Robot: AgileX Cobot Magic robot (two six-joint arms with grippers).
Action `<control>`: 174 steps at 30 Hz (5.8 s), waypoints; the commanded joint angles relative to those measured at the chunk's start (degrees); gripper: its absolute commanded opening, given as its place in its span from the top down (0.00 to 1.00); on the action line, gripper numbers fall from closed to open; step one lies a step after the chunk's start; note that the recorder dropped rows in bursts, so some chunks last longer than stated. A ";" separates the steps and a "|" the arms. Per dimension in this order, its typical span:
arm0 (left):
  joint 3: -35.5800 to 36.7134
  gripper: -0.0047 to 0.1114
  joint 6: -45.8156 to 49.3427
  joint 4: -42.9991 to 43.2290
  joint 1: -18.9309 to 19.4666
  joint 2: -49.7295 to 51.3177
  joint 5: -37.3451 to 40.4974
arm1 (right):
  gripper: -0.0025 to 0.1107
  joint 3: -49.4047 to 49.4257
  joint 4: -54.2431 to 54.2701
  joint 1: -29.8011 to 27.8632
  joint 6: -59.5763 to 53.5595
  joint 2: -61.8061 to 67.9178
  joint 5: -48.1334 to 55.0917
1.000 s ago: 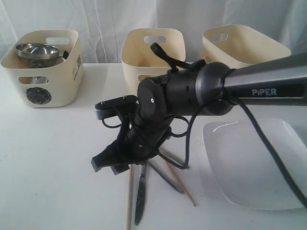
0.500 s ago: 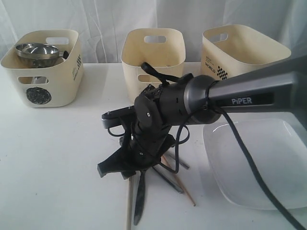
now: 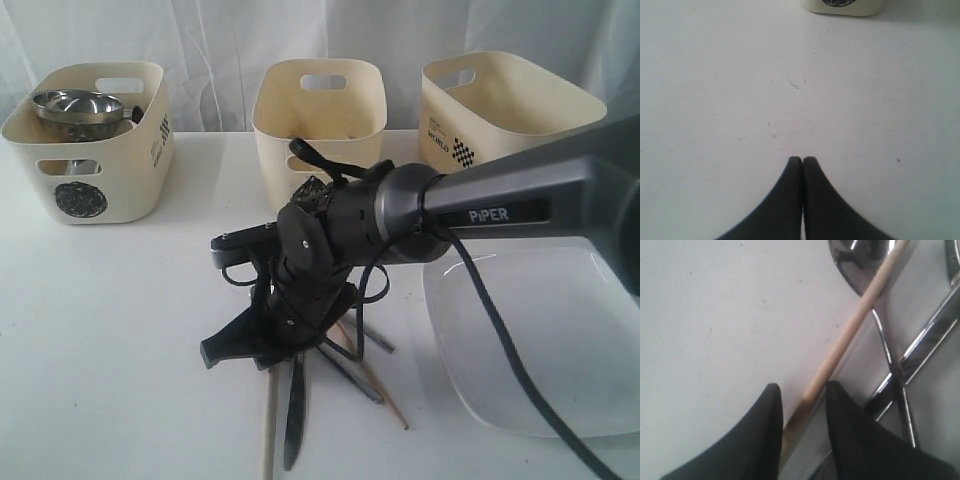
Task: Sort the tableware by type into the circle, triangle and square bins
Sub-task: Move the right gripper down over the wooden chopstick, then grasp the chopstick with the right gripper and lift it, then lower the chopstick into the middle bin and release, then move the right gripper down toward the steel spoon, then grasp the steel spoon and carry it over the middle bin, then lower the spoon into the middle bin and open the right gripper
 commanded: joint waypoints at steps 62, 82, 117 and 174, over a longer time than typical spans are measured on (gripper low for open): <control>0.29 0.96 0.05 -0.52 0.03 -0.29 2.21 | 0.97 -27.77 2.00 -22.51 11.18 12.52 -67.63; 0.29 0.96 0.05 -0.52 0.03 -0.29 2.21 | 0.71 -29.83 -1.26 -23.05 -1.03 3.35 -20.76; 0.29 0.96 0.05 -0.52 0.03 -0.29 2.21 | 0.56 -22.90 1.56 -5.82 -60.22 8.93 23.49; 0.29 0.96 0.05 -0.52 0.03 -0.29 2.21 | 0.88 -37.76 12.87 -20.24 -24.33 14.85 -43.64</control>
